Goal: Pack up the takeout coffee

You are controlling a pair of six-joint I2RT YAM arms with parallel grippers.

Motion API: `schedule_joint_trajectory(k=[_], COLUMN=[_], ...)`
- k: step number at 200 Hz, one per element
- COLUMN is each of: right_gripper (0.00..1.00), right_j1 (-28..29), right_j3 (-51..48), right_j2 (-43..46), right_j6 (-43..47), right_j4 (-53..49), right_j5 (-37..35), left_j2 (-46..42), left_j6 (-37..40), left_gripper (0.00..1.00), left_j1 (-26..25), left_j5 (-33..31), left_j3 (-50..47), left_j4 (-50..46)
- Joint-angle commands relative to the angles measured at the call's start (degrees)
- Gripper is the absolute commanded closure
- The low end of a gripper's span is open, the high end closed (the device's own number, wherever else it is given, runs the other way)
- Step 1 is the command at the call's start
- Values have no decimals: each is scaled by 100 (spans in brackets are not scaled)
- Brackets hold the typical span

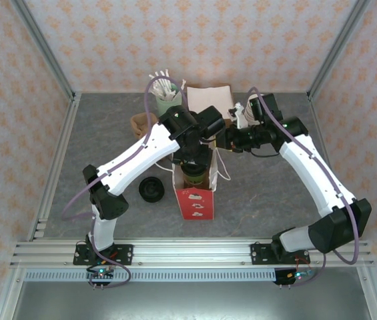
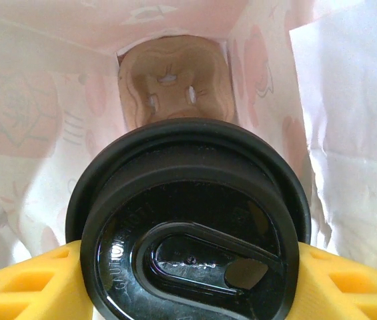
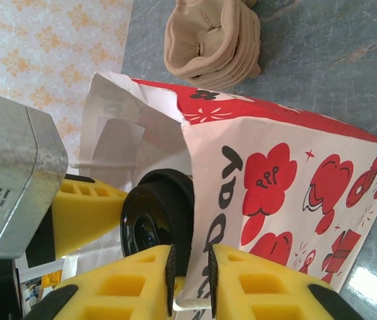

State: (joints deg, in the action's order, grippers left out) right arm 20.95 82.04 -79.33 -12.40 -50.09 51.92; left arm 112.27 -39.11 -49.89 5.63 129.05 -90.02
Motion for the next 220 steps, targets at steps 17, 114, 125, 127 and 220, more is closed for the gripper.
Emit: schedule_joint_trajectory(k=[17, 114, 125, 127, 220], right_gripper=[69, 74, 78, 78, 97], right_j1=[70, 232, 241, 240, 242], right_j3=[2, -103, -150, -159, -337], right_j2=[196, 242, 264, 268, 410], right_j6=[-18, 254, 268, 268, 479], right_j4=[65, -227, -238, -250, -499], right_j5=[-23, -235, -244, -244, -257], left_j2=[170, 511, 524, 529, 376], left_j6=[86, 61, 62, 62, -19], left_gripper=[37, 37, 37, 37, 37], left_j1=[-8, 21, 40, 40, 236], left_j5=[0, 127, 134, 126, -284], left_j3=[540, 808, 773, 778, 189], left_j4=[3, -72, -39, -35, 350])
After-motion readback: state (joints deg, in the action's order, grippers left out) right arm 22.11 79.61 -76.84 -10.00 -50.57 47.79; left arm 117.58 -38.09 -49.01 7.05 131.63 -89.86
